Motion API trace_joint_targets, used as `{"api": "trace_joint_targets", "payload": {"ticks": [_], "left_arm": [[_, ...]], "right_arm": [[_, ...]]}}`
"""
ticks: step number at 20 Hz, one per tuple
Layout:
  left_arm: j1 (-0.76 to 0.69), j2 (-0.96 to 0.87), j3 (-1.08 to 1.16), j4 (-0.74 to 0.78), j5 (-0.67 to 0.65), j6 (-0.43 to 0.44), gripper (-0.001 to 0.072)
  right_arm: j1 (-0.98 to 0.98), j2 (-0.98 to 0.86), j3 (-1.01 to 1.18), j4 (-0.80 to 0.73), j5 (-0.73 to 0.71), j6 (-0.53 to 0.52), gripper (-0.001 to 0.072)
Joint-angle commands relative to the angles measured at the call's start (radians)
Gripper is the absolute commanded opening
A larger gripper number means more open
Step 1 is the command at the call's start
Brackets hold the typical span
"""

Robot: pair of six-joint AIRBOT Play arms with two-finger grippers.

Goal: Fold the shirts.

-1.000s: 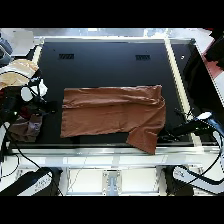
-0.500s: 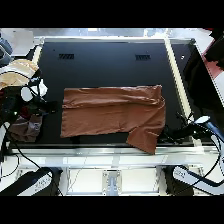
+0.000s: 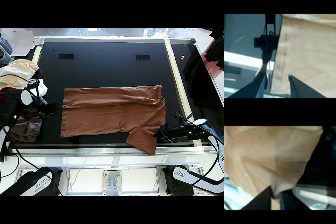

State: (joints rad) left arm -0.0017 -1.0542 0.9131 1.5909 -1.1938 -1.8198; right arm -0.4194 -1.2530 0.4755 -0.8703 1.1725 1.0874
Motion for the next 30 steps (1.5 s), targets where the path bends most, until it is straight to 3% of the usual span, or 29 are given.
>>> {"api": "trace_joint_targets", "payload": {"ticks": [1, 5, 7, 11, 15, 17, 18, 19, 20, 21, 26, 30], "left_arm": [[0.011, 0.065, -0.096, 0.016, 0.000, -0.106, 0.0320], [0.061, 0.090, -0.191, -0.009, 0.008, -0.263, 0.0320], [0.105, 0.070, -0.206, -0.106, 0.033, -0.267, 0.0320], [0.205, -0.008, -0.229, -0.317, -0.031, -0.219, 0.0320], [0.345, -0.039, -0.258, -0.547, -0.122, -0.070, 0.0319], [0.419, 0.002, -0.270, -0.482, -0.171, -0.067, 0.0319], [0.457, 0.026, -0.288, -0.478, -0.181, -0.040, 0.0261], [0.500, 0.048, -0.314, -0.505, -0.205, 0.004, 0.0105], [0.541, 0.063, -0.345, -0.547, -0.232, 0.061, 0.0079], [0.575, 0.069, -0.377, -0.571, -0.243, 0.100, 0.0081], [0.600, 0.069, -0.458, -0.446, -0.126, 0.100, 0.0082], [0.602, 0.069, -0.458, -0.435, -0.088, 0.100, 0.0086]], "right_arm": [[0.064, -0.001, 0.000, 0.036, -0.013, -0.009, 0.0014], [0.078, 0.002, 0.000, 0.036, 0.011, -0.009, 0.0014], [0.078, 0.002, 0.000, 0.036, 0.023, -0.009, 0.0013], [0.078, 0.002, 0.000, 0.037, 0.044, -0.024, 0.0014], [0.078, 0.002, 0.000, 0.037, 0.076, -0.036, 0.0014], [0.078, 0.002, 0.000, 0.040, 0.082, -0.062, 0.0014], [0.078, 0.002, 0.000, 0.041, 0.081, -0.062, 0.0014], [0.078, 0.002, 0.000, 0.042, 0.081, -0.062, 0.0014], [0.078, 0.002, 0.000, 0.047, 0.082, -0.062, 0.0014], [0.078, 0.002, 0.000, 0.056, 0.081, -0.062, 0.0014], [0.078, 0.002, 0.000, 0.082, 0.099, -0.062, 0.0014], [0.078, 0.002, 0.000, 0.090, 0.103, -0.061, 0.0014]]}}
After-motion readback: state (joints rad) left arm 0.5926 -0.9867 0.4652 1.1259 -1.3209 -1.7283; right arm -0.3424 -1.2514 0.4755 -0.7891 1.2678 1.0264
